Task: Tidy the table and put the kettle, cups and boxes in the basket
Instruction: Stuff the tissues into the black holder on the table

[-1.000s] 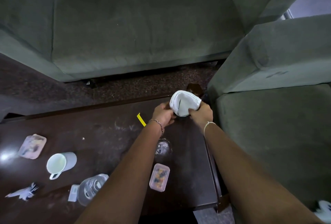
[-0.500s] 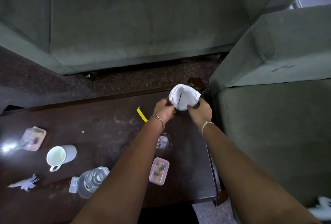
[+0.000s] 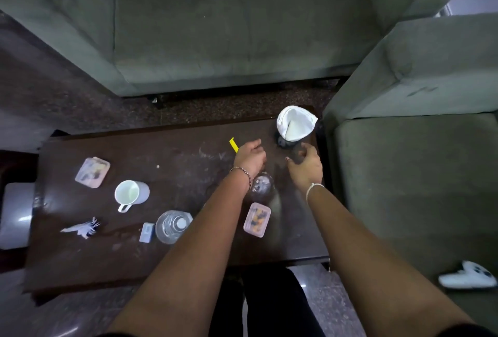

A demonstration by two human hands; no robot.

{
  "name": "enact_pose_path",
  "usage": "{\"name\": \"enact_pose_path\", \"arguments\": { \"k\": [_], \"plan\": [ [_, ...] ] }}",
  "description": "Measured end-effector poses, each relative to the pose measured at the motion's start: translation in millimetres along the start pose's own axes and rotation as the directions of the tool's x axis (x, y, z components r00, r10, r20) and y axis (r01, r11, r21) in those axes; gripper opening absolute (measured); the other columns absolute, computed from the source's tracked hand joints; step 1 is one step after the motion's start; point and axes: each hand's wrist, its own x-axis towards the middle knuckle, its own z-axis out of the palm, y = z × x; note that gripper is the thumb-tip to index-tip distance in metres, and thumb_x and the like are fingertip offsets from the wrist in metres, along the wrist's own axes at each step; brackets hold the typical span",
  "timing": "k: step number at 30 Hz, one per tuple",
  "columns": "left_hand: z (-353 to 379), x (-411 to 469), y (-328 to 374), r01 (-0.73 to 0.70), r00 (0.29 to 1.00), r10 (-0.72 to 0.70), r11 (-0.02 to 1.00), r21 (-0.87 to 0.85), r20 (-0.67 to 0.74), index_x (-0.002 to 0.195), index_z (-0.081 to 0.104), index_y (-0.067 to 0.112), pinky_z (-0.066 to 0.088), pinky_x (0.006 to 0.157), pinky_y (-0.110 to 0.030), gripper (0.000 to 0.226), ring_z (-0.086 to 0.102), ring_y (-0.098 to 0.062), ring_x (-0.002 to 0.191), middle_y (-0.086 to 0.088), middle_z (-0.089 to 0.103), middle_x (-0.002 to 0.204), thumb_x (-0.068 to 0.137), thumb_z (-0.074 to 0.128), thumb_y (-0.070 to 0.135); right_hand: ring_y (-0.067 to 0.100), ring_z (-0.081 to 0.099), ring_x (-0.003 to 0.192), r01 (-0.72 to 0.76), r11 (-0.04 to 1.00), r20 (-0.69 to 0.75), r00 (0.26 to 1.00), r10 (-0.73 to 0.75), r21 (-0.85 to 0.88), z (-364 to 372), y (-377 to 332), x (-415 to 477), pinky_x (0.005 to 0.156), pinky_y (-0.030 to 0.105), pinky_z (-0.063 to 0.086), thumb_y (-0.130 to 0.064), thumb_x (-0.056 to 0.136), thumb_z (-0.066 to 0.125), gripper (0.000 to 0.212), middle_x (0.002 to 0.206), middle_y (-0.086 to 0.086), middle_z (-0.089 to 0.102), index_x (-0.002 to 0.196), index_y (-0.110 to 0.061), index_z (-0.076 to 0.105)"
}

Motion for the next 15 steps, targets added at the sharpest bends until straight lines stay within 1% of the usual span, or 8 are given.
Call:
{"name": "enact_pose_path", "arguments": {
  "k": [2,3,5,7,9,10,13,15],
  "plan": [
    [-22,-10,-10,-0.045,0.997,0.046,0.999,0.024,-0.066,0.129,0.056,0.008,0.051,0.075,-0.026,0.04,0.063,-0.018,0.085,-0.005,0.065,0.11,0.092,0.044,-0.001,0.025,0.057,0.116,0.015,1.0,0.015,1.0,-0.015,-0.003,8,-5,-22,0.098,0.033,0.042,-0.017,0.081,0.071,0.054,0.123,0.009,0.062,0.131,-0.011,0.05],
    [-33,-16,-15,-0.07,0.992,0.074,0.997,0.043,-0.102,0.124,0.059,0.008,0.053,0.087,-0.032,0.037,0.065,-0.021,0.098,-0.008,0.066,0.117,0.091,0.044,0.0,0.024,0.058,0.114,0.026,1.0,0.024,0.999,-0.026,0.0,13,-8,-34,0.096,0.031,0.043,-0.017,0.081,0.072,0.054,0.121,0.008,0.062,0.13,-0.012,0.051],
    [-59,-30,-28,-0.128,0.98,0.14,0.988,0.091,-0.14,0.116,0.064,0.008,0.049,0.098,-0.037,0.035,0.064,-0.024,0.108,-0.012,0.068,0.115,0.088,0.046,-0.002,0.023,0.061,0.105,0.058,0.998,0.055,0.997,-0.058,0.008,28,-12,-58,0.087,0.025,0.043,-0.016,0.081,0.072,0.051,0.119,0.007,0.064,0.129,-0.012,0.053],
    [-89,-46,-41,-0.183,0.968,0.204,0.972,0.145,-0.149,0.111,0.066,0.007,0.049,0.093,-0.024,0.035,0.065,-0.019,0.105,-0.011,0.07,0.111,0.084,0.048,-0.005,0.021,0.062,0.096,0.081,0.997,0.096,0.992,-0.082,0.016,45,-16,-84,0.079,0.019,0.041,-0.015,0.082,0.07,0.044,0.115,0.007,0.065,0.124,-0.013,0.056],
    [-122,-57,-56,-0.227,0.954,0.257,0.955,0.189,-0.152,0.106,0.068,0.007,0.045,0.077,-0.004,0.033,0.064,-0.011,0.095,-0.009,0.071,0.106,0.081,0.05,-0.005,0.023,0.063,0.099,0.09,0.996,0.127,0.988,-0.091,0.016,65,-20,-109,0.083,0.025,0.047,-0.017,0.083,0.068,0.036,0.111,0.007,0.066,0.118,-0.015,0.059],
    [-140,-62,-64,-0.238,0.948,0.275,0.947,0.216,-0.159,0.104,0.068,0.008,0.042,0.071,0.001,0.033,0.063,-0.009,0.091,-0.007,0.071,0.104,0.08,0.051,-0.005,0.025,0.063,0.101,0.09,0.996,0.137,0.986,-0.091,0.013,76,-22,-122,0.085,0.027,0.048,-0.017,0.083,0.067,0.033,0.11,0.006,0.066,0.115,-0.016,0.06],
    [-190,-69,-87,-0.238,0.939,0.296,0.926,0.294,-0.174,0.099,0.07,0.01,0.04,0.068,0.004,0.031,0.062,-0.006,0.084,-0.005,0.072,0.1,0.077,0.053,-0.005,0.027,0.063,0.103,0.11,0.994,0.191,0.976,-0.106,-0.008,110,-25,-157,0.087,0.029,0.048,-0.01,0.083,0.064,0.036,0.113,0.008,0.065,0.119,-0.014,0.06],
    [-220,-69,-103,-0.225,0.944,0.287,0.92,0.319,-0.161,0.096,0.069,0.011,0.047,0.08,-0.009,0.03,0.063,-0.008,0.085,-0.006,0.072,0.101,0.077,0.055,-0.006,0.025,0.063,0.103,0.116,0.993,0.225,0.969,-0.105,-0.036,132,-24,-176,0.089,0.028,0.047,-0.007,0.082,0.063,0.043,0.12,0.01,0.062,0.124,-0.015,0.058]
  ]
}}
